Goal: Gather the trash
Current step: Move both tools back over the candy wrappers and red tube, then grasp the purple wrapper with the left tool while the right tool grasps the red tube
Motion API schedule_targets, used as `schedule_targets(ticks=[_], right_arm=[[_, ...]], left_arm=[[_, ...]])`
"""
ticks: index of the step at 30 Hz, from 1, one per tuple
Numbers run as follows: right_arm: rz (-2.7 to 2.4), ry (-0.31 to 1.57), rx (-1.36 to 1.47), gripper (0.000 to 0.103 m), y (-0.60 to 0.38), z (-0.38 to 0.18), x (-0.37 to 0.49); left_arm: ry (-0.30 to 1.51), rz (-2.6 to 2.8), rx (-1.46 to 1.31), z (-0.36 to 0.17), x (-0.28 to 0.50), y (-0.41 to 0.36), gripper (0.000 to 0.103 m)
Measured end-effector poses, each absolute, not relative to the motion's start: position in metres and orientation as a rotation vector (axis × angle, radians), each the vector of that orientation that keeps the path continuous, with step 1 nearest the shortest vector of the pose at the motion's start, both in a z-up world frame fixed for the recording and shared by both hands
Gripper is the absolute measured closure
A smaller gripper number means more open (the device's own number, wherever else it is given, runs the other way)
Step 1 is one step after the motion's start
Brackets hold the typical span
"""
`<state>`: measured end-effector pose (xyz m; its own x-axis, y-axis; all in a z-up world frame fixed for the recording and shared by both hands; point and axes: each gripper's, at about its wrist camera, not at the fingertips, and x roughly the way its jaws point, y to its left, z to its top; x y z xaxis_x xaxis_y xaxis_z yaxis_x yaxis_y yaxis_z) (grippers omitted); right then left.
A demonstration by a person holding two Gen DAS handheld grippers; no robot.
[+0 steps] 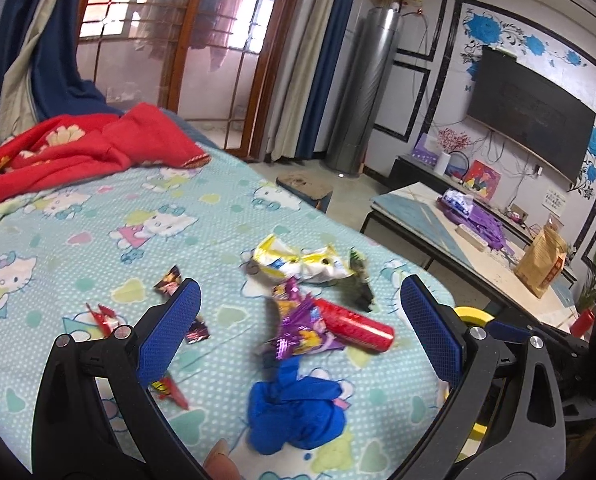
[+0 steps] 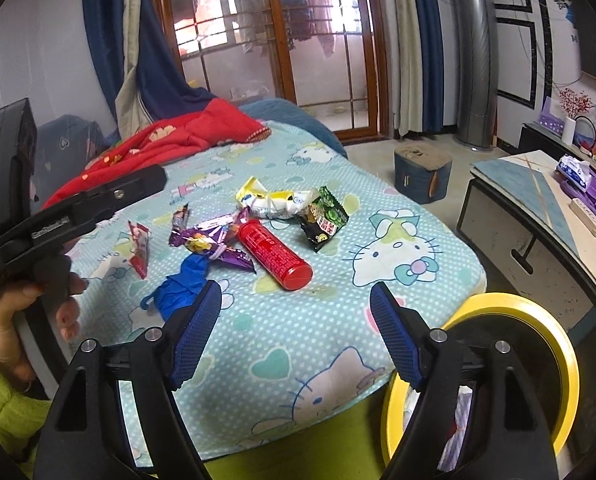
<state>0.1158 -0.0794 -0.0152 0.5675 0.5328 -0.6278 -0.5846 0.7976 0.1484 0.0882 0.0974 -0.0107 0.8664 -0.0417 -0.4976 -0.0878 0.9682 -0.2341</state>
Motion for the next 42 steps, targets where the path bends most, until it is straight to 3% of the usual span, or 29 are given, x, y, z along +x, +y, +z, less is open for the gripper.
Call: schedule_targets(ticks=[4,10,13,17,22,28,37,42], right_arm=[[0.676,0.743,-0.107,0.029,-0.067,-0.027,0.135],[0.704,0.772,-0.188,0.029,-0.045,-0.043,0.154],[0.719,0.774,-0.216,0.029,-0.037,-0.047,0.16],[0.727,0.788,-0.229,0.029,-0.03,-0.054,0.171],[0.744,0.802,-0.227,0.029,-0.023,-0.06,0.178],[0.75,0.813,-0.22,0.029,-0.015,-0.065,0.185],[0.775,0.854,-0.2,0.043,-0.008,-0.075,0.193],[0.777,0.849,-0.184,0.049,-0.012,-0.078,0.19]], left_arm=[[0.571,0.029,-0.282,-0.022,0.094,0.109,0.011],[0.621,-0.009,-0.312,-0.036,0.103,0.116,0.031],[0.639,-0.029,-0.328,-0.042,0.105,0.116,0.034],[0.658,-0.049,-0.349,-0.048,0.108,0.117,0.045],[0.671,-0.068,-0.363,-0.052,0.11,0.114,0.047],[0.701,-0.087,-0.373,-0.061,0.114,0.112,0.063],[0.723,-0.094,-0.37,-0.065,0.114,0.107,0.074],[0.721,-0.086,-0.376,-0.065,0.114,0.108,0.074]])
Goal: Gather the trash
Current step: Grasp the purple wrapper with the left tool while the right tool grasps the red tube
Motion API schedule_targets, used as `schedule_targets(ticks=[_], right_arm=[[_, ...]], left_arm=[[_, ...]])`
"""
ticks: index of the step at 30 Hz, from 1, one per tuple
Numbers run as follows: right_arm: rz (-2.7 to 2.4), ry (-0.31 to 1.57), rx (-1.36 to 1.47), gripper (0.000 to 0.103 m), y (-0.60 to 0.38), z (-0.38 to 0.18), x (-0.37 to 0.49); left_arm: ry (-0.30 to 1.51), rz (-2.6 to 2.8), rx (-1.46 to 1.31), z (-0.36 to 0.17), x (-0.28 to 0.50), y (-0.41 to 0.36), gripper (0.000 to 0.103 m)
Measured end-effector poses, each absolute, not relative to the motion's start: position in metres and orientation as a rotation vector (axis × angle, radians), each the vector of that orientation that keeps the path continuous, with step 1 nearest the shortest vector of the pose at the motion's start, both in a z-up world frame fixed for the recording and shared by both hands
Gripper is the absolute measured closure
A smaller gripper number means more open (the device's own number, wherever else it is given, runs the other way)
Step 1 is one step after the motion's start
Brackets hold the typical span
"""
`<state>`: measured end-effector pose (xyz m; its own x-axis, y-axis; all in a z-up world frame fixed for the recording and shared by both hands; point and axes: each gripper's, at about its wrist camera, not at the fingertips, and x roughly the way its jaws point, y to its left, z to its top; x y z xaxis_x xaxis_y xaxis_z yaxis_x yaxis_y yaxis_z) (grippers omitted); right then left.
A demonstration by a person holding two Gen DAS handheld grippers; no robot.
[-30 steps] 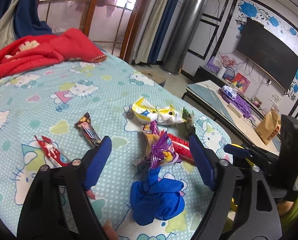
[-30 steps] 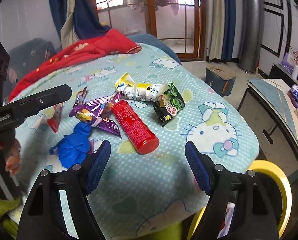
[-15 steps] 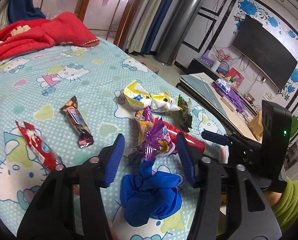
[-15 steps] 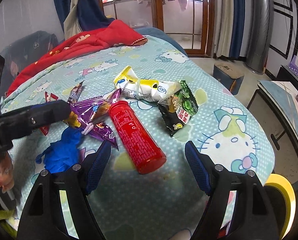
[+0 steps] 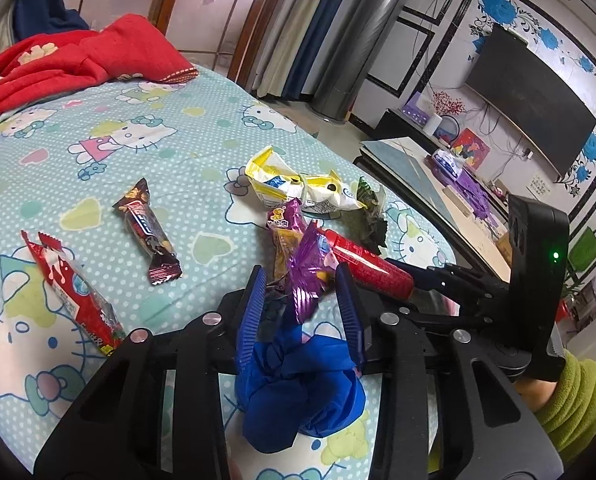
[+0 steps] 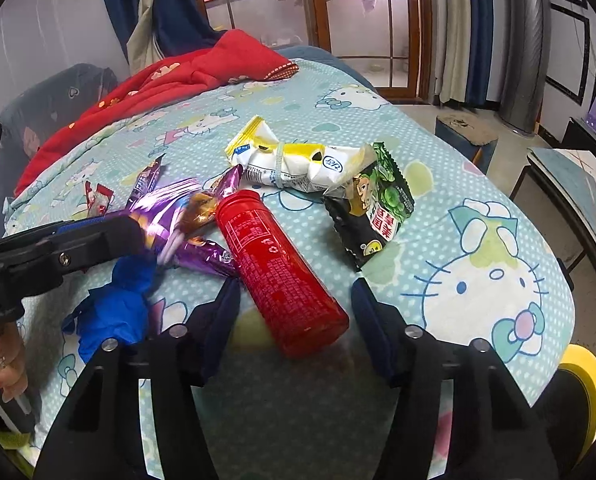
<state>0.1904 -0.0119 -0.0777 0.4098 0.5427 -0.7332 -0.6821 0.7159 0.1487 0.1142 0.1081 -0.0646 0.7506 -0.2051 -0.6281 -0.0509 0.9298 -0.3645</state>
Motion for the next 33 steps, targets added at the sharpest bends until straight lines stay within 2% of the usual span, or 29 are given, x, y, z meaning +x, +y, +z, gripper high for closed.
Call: schedule_targets(ticks=[6,10,15,33], right_arm=[[0.78,0.85,-0.167,0.059,-0.017,-0.078,0.187],[0.792,0.856,-0.146,0.063,-0.023,-0.077,0.183],[0.8,0.861,-0.12,0.068,-0.029,-0.077,0.176],[0.766,0.83,-0.052,0.07,-0.073,-0.06,0.138]], left_arm=[[0.729,-0.108,-0.38,-0.066,0.115,0.106,0.076],[0.731,-0.128,-0.37,-0.066,0.116,0.102,0.089],[0.732,-0.143,-0.365,-0.065,0.115,0.1,0.09],[0.665,-0.189,-0.38,-0.037,0.104,0.099,0.091]])
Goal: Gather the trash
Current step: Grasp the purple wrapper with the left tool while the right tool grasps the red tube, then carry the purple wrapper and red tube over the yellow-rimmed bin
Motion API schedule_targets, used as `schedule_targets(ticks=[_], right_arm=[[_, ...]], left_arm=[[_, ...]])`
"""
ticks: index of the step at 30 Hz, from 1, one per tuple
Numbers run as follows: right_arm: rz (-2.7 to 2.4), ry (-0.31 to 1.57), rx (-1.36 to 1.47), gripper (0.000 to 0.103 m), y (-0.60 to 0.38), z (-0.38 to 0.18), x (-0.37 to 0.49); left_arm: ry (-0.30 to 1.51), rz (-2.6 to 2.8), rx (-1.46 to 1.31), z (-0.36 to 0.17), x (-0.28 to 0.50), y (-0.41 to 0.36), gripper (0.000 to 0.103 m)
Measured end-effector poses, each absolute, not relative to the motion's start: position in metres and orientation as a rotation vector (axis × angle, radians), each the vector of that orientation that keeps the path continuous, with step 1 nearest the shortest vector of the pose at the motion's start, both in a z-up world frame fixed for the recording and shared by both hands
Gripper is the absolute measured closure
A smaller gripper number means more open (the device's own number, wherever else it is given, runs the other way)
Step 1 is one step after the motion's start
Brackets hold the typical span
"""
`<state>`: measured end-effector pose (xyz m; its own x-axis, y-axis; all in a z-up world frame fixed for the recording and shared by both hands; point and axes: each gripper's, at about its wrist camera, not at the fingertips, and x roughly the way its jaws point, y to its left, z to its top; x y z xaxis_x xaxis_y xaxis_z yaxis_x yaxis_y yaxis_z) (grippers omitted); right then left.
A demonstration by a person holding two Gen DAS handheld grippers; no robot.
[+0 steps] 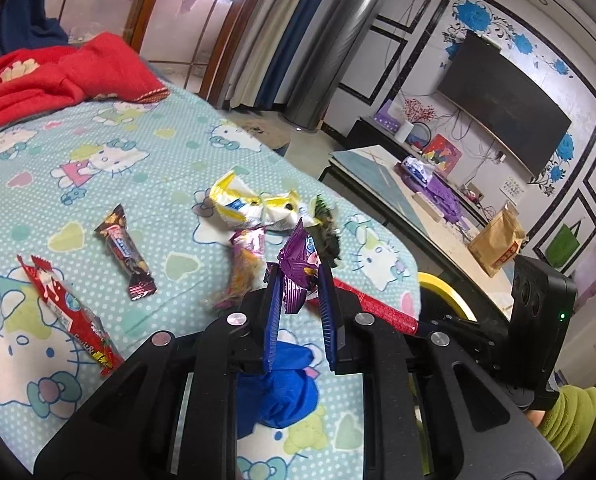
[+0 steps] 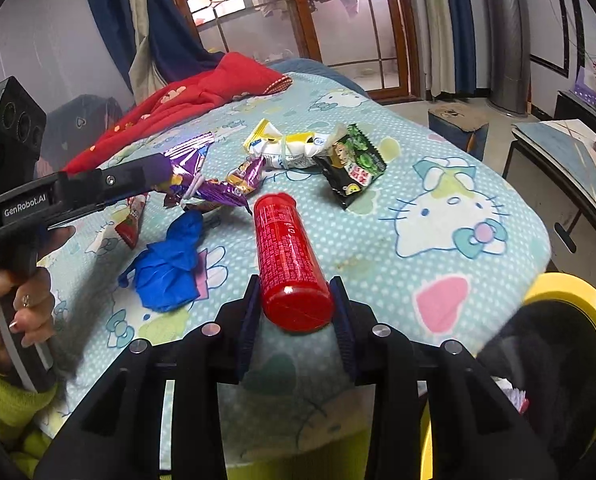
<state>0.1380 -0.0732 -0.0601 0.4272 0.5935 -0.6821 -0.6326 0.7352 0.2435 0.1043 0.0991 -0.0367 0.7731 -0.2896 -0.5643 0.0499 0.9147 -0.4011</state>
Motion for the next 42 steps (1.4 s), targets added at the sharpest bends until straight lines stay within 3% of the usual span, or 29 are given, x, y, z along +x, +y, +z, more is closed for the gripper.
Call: schedule_targets(ticks=[20,42], right_arm=[[0.656,0.725,0.029,0.074,-0.119,-0.031,0.141],[0.496,0.651,0.111,0.075,-0.199,-0.012,0.145]], left_arm=[[0.65,-0.275,-0.34,-0.021,0.1,0.064,0.091],[0.676,-0.446,-0.223,-0.021,0.108,-0.026,0.091]])
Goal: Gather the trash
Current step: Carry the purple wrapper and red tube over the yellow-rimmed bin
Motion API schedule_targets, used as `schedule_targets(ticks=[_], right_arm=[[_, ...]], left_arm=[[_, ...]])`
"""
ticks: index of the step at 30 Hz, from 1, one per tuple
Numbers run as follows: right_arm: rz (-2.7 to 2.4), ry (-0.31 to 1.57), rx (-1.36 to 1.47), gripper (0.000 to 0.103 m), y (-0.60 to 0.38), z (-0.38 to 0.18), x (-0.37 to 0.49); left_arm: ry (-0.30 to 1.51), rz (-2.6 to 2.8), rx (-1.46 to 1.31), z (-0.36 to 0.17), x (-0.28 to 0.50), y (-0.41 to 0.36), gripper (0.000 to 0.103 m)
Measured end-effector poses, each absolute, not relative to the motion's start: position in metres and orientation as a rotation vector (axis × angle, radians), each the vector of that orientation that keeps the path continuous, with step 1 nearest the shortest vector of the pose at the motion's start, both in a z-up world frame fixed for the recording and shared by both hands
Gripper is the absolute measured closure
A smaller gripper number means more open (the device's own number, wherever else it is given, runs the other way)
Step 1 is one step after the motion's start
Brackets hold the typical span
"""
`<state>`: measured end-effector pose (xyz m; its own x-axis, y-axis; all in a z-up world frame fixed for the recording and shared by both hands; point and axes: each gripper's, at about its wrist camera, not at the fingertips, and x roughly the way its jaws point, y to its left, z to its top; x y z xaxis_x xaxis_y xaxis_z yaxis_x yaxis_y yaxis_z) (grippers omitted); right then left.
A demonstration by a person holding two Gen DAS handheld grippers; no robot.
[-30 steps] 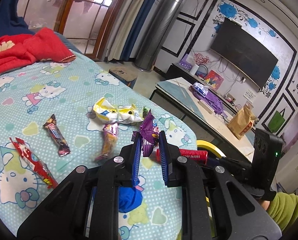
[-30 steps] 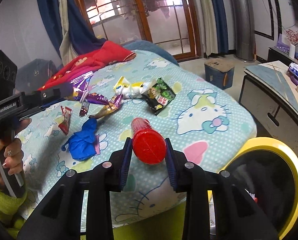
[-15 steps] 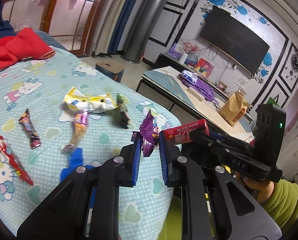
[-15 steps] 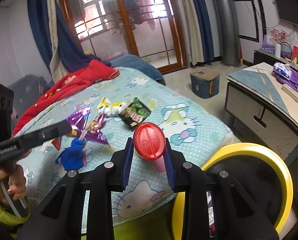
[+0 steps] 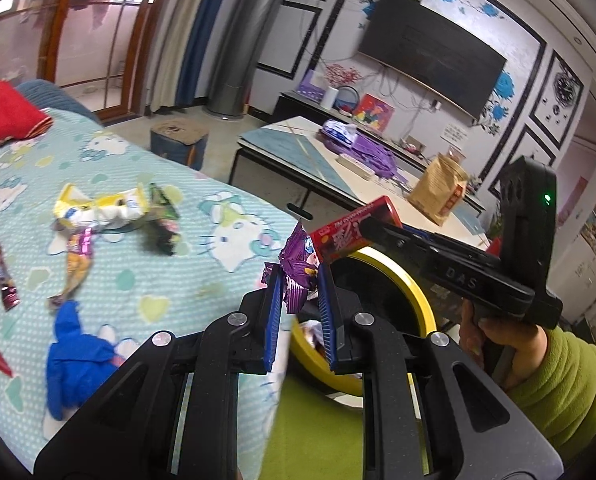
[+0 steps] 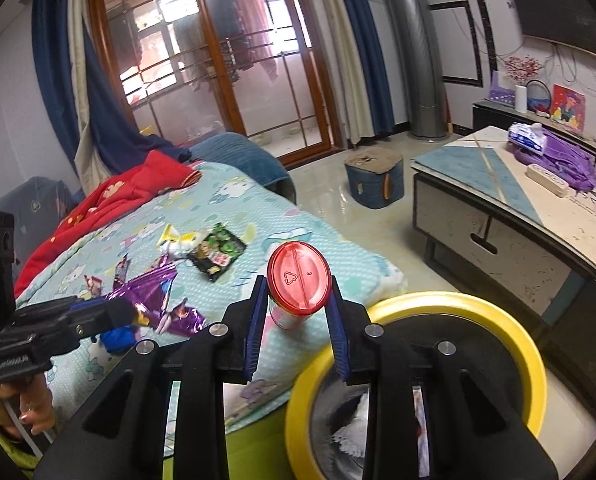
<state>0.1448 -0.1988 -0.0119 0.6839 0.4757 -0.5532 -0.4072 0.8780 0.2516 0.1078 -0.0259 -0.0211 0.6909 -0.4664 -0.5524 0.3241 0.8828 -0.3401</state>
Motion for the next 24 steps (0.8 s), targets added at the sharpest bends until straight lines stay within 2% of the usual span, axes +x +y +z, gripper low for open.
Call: schedule_targets(ticks=[24], right_arm=[[0.329,0.669,0.191,0.076,-0.276,-0.025,0.139]], left_arm=[[0.708,-0.578,-0.088,-0.034,0.114,-0.102,0.091]])
